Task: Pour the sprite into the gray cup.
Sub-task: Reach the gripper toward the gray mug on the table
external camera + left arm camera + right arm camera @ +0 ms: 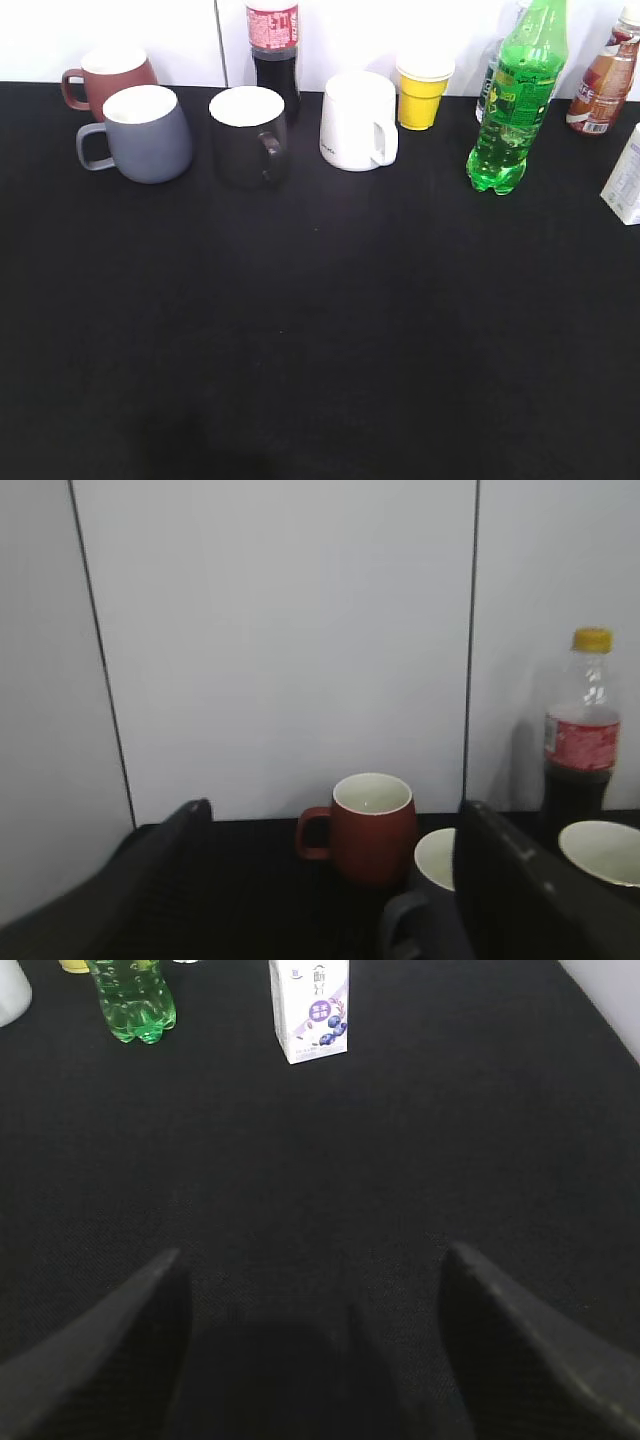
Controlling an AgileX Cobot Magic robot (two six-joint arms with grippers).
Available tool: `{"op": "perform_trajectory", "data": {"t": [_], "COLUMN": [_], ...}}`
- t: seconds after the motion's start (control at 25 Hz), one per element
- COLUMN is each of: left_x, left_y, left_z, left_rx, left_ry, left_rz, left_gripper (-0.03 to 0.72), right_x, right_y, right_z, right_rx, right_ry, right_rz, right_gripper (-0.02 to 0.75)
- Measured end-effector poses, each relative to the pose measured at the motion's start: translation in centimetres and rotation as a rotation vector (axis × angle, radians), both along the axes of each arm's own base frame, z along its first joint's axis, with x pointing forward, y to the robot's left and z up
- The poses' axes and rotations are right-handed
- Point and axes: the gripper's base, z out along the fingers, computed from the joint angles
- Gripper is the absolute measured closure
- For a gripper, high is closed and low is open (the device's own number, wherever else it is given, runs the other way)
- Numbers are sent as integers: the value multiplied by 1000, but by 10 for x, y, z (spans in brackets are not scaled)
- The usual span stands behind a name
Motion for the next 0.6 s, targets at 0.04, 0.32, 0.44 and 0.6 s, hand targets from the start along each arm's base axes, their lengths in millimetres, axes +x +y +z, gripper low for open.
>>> {"op": "perform_trajectory", "data": {"t": [0.04, 0.32, 0.44, 0.6], "left_x": [21, 103, 117, 142], "left_y": [-1, -7, -8, -15], "left_z": [-10, -89, -126, -160], "left_rx": [1, 12, 18, 40], "left_ry": [18, 142, 234, 294], "left_rz": [-1, -8, -12, -80], "left_gripper": [160, 192, 192, 214], "right_x": [0, 0, 0, 0], "right_y": [0, 0, 0, 0], "right_z": [0, 0, 0, 0], "right_rx": [0, 0, 0, 0], "right_ry": [0, 0, 0, 0], "right_rz": [0, 0, 0, 0], "right_gripper": [153, 152, 153, 153]}}
